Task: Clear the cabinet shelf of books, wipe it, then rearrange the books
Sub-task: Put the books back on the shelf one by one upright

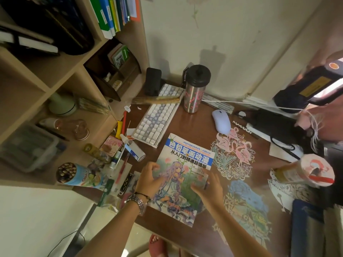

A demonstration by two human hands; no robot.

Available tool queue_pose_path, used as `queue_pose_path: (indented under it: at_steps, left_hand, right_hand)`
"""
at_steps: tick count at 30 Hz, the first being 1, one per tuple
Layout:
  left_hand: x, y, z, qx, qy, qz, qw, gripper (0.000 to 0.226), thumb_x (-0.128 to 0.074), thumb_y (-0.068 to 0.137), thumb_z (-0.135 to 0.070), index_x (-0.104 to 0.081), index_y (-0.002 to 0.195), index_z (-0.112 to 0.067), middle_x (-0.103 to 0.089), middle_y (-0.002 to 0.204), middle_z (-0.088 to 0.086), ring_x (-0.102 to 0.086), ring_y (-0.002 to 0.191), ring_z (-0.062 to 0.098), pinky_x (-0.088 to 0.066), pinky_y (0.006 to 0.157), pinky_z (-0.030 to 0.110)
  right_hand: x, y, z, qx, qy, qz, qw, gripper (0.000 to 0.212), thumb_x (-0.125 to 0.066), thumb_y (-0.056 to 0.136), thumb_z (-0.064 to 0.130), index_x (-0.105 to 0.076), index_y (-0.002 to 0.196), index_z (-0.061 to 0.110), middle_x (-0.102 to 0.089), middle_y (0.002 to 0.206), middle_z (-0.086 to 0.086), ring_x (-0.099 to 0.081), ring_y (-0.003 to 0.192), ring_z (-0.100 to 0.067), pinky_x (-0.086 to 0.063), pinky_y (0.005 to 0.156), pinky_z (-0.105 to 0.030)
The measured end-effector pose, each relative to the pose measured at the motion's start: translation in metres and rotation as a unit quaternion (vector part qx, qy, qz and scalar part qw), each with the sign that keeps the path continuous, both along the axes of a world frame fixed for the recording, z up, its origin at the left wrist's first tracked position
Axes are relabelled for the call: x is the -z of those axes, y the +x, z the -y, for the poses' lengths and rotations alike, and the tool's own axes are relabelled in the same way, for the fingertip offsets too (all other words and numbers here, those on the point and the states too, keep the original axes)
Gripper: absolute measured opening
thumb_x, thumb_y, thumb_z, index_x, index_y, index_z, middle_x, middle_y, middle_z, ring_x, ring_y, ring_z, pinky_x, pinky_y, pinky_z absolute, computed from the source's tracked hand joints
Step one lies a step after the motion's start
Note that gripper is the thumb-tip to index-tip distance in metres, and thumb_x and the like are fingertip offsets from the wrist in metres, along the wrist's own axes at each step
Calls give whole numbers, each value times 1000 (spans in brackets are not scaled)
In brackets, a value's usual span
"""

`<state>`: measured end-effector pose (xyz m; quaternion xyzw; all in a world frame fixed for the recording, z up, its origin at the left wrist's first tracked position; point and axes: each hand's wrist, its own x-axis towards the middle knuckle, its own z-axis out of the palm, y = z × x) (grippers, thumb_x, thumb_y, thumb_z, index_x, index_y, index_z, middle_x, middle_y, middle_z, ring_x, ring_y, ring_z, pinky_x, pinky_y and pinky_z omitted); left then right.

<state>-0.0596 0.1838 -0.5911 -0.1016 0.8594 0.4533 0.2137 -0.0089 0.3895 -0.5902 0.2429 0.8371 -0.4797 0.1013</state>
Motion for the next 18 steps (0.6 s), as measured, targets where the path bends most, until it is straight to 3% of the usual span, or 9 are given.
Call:
queue_pose_path:
  at_steps: [2, 4, 7, 11, 13, 15, 18]
  left_hand:
    - [-6, 0, 4, -11, 20, -9, 1000, 32, -68, 80, -19, -49, 105, -23, -56, 112, 1, -58, 100, 17, -49, 77, 26]
    - [-16, 1, 3, -22, 51, -9, 998, 34, -65, 84, -9, -49, 111, -22, -59, 113, -1, -60, 90, 9, -51, 72, 21]
    - [-37, 7, -4, -27, 96, -14, 995, 39, -62, 87, -4, -49, 118, -23, -61, 107, -5, -58, 88, -2, -48, 61, 8]
    - [-59, 18, -15, -13, 144, 7, 989, 49, -65, 85, -7, -43, 120, -33, -63, 109, -1, -65, 88, 13, -52, 57, 19]
    - [-69, 25, -24, 14, 145, 11, 989, 52, -68, 83, -8, -41, 120, -33, -62, 107, -3, -64, 87, 8, -51, 60, 16]
    - [-76, 33, -36, 36, 146, 8, 989, 52, -71, 81, -7, -42, 116, -33, -64, 103, -5, -65, 82, 3, -53, 64, 16]
    - [-81, 43, -52, 30, 152, -3, 988, 49, -77, 76, -12, -45, 108, -32, -70, 101, -4, -68, 76, 3, -58, 70, 26]
  right_hand:
    - [-1, 1, -2, 6, -19, -4, 1000, 72, -81, 73, 15, -46, 132, 36, -49, 118, 15, -51, 114, -11, -48, 96, -37]
    - [0, 3, -5, 5, -37, 1, 999, 70, -81, 73, 14, -45, 127, 41, -50, 120, 14, -52, 113, -11, -49, 96, -37]
    - [2, 10, -10, 34, -127, 13, 991, 75, -82, 74, 16, -44, 135, 35, -53, 132, 8, -57, 109, -10, -54, 85, -27]
    - [-18, 22, 0, 71, -222, 14, 972, 65, -76, 80, 21, -40, 133, 34, -51, 125, 16, -58, 98, -6, -47, 73, -10]
    - [-25, 27, 6, 98, -252, 11, 963, 68, -75, 80, 26, -38, 137, 33, -49, 126, 11, -61, 98, -11, -49, 69, -13]
    - [-33, 29, 10, 96, -260, -5, 961, 67, -72, 84, 26, -38, 141, 28, -47, 128, 10, -57, 90, 0, -48, 60, -9]
    - [-41, 28, 6, 79, -269, -24, 960, 60, -69, 87, 22, -40, 139, 28, -45, 137, 11, -52, 106, 1, -50, 68, -11]
